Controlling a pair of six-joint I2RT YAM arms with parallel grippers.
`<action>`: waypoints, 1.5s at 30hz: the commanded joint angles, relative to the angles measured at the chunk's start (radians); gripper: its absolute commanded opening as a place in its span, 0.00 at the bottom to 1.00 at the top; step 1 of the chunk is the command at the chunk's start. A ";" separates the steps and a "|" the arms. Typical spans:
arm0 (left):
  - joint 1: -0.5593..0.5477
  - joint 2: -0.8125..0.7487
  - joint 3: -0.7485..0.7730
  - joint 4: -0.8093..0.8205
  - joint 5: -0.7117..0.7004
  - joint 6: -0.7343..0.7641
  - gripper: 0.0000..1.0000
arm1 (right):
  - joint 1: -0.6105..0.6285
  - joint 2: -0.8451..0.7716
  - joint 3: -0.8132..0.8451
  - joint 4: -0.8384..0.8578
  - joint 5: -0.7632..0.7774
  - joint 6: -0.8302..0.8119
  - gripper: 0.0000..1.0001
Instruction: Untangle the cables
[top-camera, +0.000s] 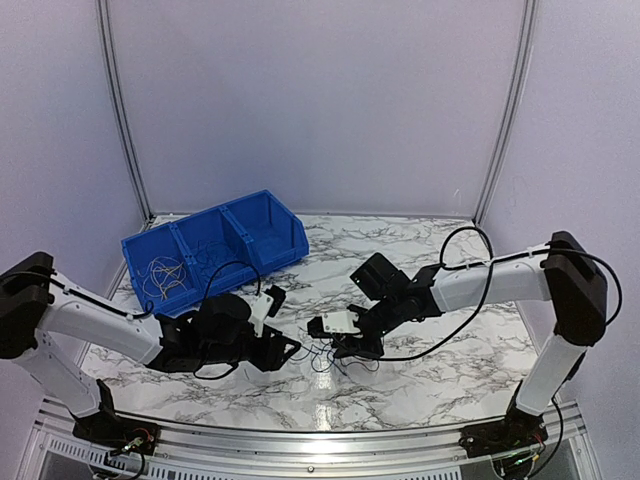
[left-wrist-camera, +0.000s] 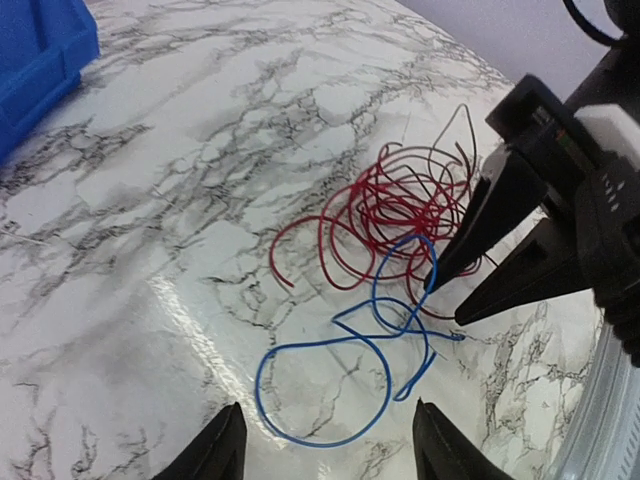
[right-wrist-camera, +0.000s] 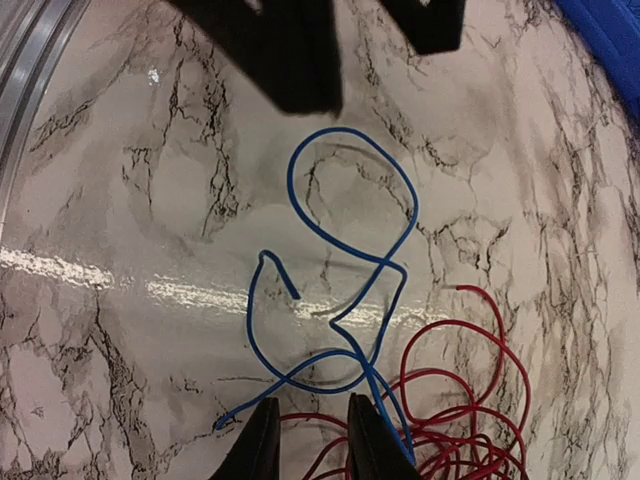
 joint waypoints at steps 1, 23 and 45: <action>-0.021 0.104 0.053 0.051 0.126 0.024 0.59 | 0.006 -0.059 0.025 -0.007 0.015 0.002 0.26; -0.024 -0.138 0.004 0.013 -0.143 0.030 0.00 | -0.015 -0.137 0.020 -0.005 -0.022 0.038 0.31; 0.011 -0.290 -0.256 -0.014 -0.410 -0.328 0.00 | 0.057 0.057 0.137 0.053 0.032 0.232 0.43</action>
